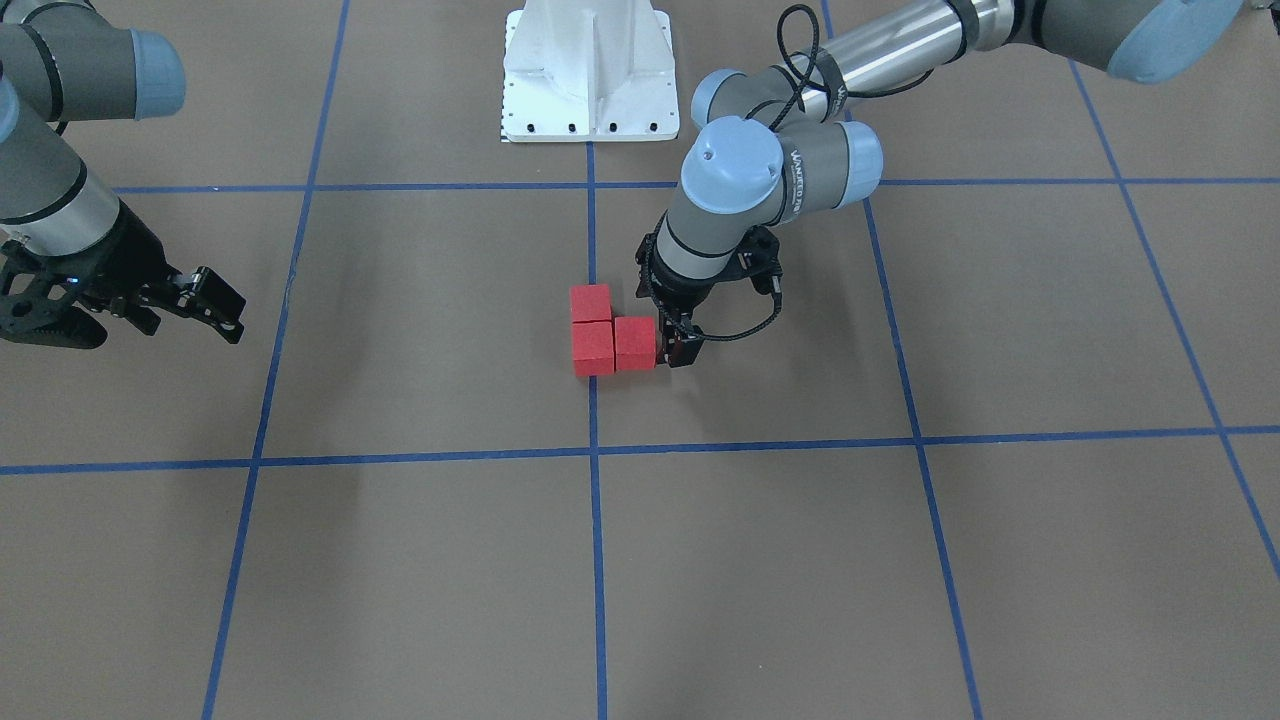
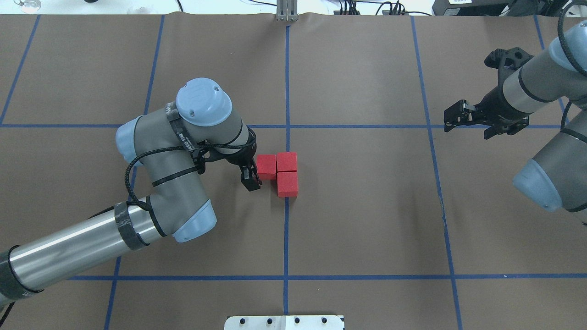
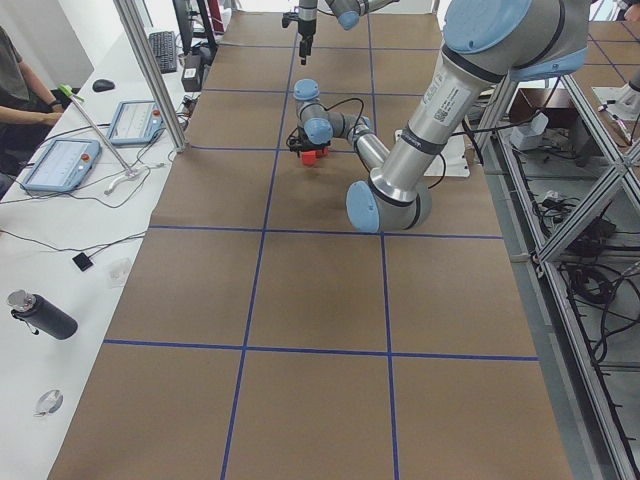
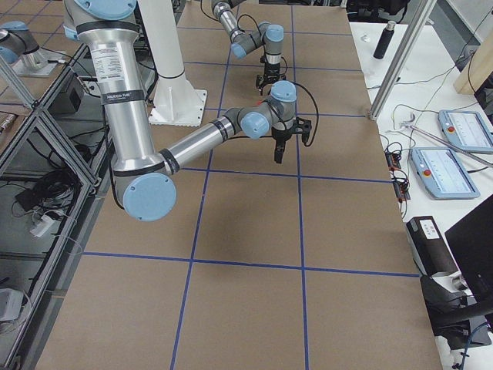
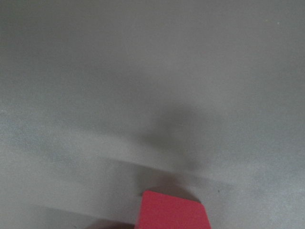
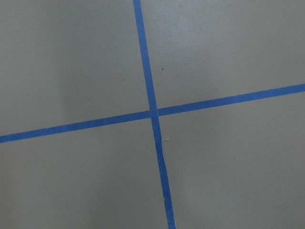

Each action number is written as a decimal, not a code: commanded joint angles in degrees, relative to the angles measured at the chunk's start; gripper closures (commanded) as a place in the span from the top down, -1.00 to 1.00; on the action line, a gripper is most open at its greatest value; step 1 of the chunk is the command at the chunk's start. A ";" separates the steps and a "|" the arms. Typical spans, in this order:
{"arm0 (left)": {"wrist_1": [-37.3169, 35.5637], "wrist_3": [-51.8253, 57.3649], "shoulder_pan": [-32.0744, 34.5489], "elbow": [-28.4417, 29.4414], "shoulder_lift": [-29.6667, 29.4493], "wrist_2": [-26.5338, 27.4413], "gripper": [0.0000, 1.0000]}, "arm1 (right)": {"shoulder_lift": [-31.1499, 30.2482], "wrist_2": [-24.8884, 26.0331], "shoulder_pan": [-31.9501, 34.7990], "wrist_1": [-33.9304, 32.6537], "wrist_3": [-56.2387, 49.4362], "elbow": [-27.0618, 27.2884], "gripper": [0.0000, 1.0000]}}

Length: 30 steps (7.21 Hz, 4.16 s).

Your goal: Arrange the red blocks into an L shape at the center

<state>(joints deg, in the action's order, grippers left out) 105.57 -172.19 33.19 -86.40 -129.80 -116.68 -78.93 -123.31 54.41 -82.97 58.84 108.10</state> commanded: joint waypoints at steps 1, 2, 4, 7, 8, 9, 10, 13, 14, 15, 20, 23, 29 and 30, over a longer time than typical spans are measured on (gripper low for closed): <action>-0.02 0.27 -0.23 -3.25 3.32 -1.44 1.00 | 0.00 0.00 0.00 0.09 0.22 0.09 1.00; 0.16 0.27 -0.67 -2.90 3.24 -1.27 1.00 | 0.00 0.00 0.00 0.00 0.22 0.09 1.00; 0.07 0.27 -2.61 -1.59 2.45 -0.92 1.00 | -0.08 0.00 0.00 0.00 0.22 0.09 1.00; 0.33 0.27 -2.87 -1.58 2.18 -0.92 1.00 | -0.08 0.09 0.00 0.00 0.14 -0.17 1.00; 0.33 0.27 -2.87 -1.49 1.84 -0.92 1.00 | -0.08 0.09 0.00 0.00 0.05 -0.17 1.00; 0.42 0.36 -2.87 -1.49 1.83 -0.92 1.00 | -0.08 0.09 0.00 0.00 0.05 -0.26 1.00; 1.12 0.27 -2.87 -1.23 1.75 -0.92 1.00 | -0.08 0.09 0.00 0.00 -0.04 -0.26 1.00; 1.39 0.27 -2.87 -1.14 1.75 -0.92 1.00 | -0.08 0.09 0.00 0.00 -0.04 -0.35 1.00; 1.39 0.27 -2.87 -1.05 1.66 -0.92 1.00 | -0.08 0.09 0.00 0.00 -0.04 -0.35 1.00; 1.39 0.27 -2.87 -1.05 1.66 -0.92 1.00 | -0.08 0.09 0.00 0.00 -0.04 -0.35 1.00; 1.12 6.41 -1.91 -2.72 3.14 -1.27 1.00 | -0.08 0.09 0.00 0.00 -0.13 -0.43 1.00; 0.77 27.61 0.98 -17.87 16.80 -1.53 1.00 | -0.08 -0.09 1.13 -0.09 -1.09 -0.61 1.00; 1.48 104.99 27.12 -25.34 43.74 -15.02 1.00 | -5.26 -7.99 14.22 -0.35 -24.09 -5.18 1.00; 1.48 118.53 33.28 -20.53 44.02 -18.89 1.00 | -5.70 -9.04 16.93 -0.35 -28.47 -7.01 1.00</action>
<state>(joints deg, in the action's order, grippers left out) 107.08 -72.07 57.74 -111.83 -87.46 -130.12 -83.74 -131.00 67.95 -83.28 36.03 102.92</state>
